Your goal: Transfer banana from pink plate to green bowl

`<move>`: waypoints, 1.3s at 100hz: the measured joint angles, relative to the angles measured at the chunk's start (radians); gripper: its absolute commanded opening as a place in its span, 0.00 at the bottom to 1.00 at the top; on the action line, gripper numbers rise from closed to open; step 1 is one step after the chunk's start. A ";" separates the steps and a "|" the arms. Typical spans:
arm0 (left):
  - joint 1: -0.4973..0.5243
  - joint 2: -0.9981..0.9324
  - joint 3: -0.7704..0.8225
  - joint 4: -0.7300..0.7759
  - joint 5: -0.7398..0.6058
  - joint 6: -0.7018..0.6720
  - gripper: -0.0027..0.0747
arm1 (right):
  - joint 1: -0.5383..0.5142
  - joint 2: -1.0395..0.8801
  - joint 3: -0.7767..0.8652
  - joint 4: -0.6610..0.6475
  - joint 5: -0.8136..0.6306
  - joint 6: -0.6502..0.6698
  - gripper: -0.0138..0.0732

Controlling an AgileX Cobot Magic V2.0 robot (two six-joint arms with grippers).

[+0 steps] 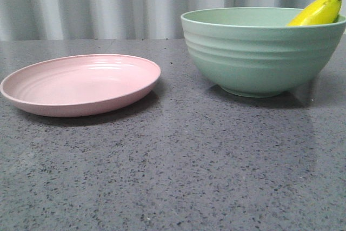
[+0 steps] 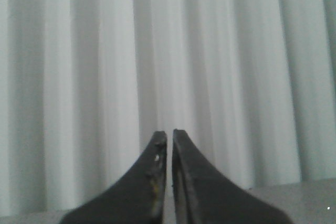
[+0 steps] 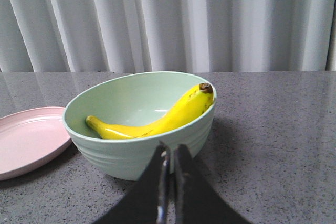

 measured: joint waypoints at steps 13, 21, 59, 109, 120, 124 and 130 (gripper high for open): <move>0.143 -0.069 0.000 0.191 0.199 -0.181 0.01 | 0.000 0.000 0.000 0.000 0.001 0.000 0.07; 0.218 -0.126 0.000 0.276 0.349 -0.278 0.01 | 0.000 0.000 0.000 0.000 0.001 0.000 0.07; 0.322 -0.251 0.000 0.277 0.883 -0.333 0.01 | 0.000 0.000 0.000 0.000 0.001 0.000 0.07; 0.322 -0.251 0.000 0.276 0.951 -0.336 0.01 | 0.000 0.000 0.000 0.000 0.002 0.000 0.07; 0.322 -0.251 0.000 0.276 0.952 -0.336 0.01 | 0.000 0.000 0.000 0.000 0.002 0.000 0.07; 0.322 -0.251 0.000 0.276 0.952 -0.336 0.01 | 0.000 0.000 0.000 0.000 0.002 0.000 0.07; 0.322 -0.251 0.000 0.276 0.952 -0.336 0.01 | 0.000 0.000 0.000 0.000 0.002 0.000 0.07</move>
